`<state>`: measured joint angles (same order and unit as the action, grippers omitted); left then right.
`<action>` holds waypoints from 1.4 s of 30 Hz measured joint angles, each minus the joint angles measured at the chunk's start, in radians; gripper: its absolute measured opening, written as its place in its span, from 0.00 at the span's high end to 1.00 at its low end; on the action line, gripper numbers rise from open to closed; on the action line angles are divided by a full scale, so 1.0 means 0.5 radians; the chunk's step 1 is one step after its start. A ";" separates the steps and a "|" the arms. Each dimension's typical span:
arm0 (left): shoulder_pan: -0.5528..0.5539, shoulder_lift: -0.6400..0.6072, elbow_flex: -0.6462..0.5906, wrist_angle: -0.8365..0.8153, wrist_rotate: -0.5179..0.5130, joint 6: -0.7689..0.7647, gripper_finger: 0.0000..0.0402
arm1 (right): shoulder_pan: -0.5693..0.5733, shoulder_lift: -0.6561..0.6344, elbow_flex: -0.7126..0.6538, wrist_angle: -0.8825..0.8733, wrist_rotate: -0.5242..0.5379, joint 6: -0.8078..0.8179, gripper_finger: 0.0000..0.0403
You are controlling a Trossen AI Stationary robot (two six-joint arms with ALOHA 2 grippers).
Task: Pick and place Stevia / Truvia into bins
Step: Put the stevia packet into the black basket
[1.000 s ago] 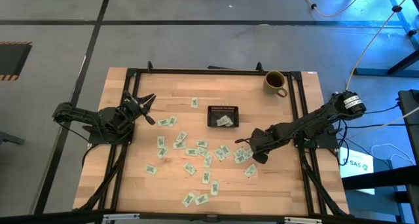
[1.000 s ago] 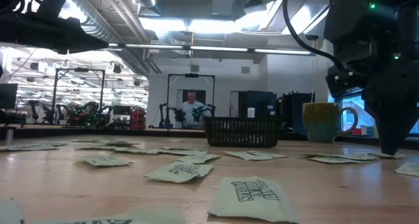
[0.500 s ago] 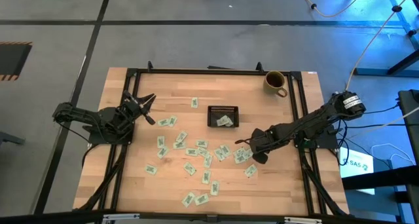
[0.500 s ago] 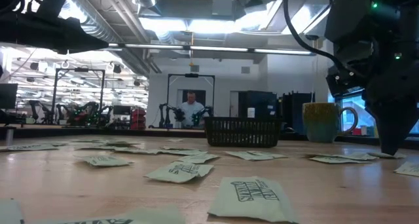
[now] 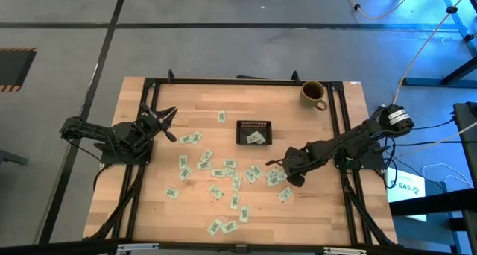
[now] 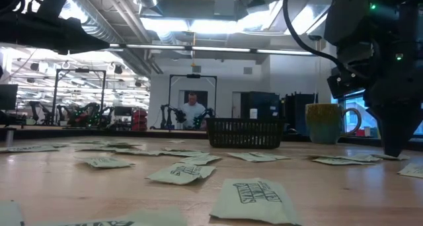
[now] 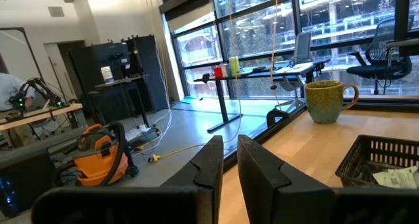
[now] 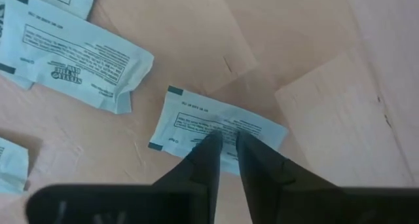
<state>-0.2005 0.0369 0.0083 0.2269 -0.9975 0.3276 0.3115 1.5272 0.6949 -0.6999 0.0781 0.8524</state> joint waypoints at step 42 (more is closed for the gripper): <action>0.001 0.000 0.000 0.000 0.000 0.001 0.91 | -0.002 0.089 0.282 -0.186 0.044 -0.146 0.97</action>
<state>-0.2002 0.0368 0.0085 0.2268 -0.9974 0.3279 0.3107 1.5715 0.8358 -0.7928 0.0999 0.7796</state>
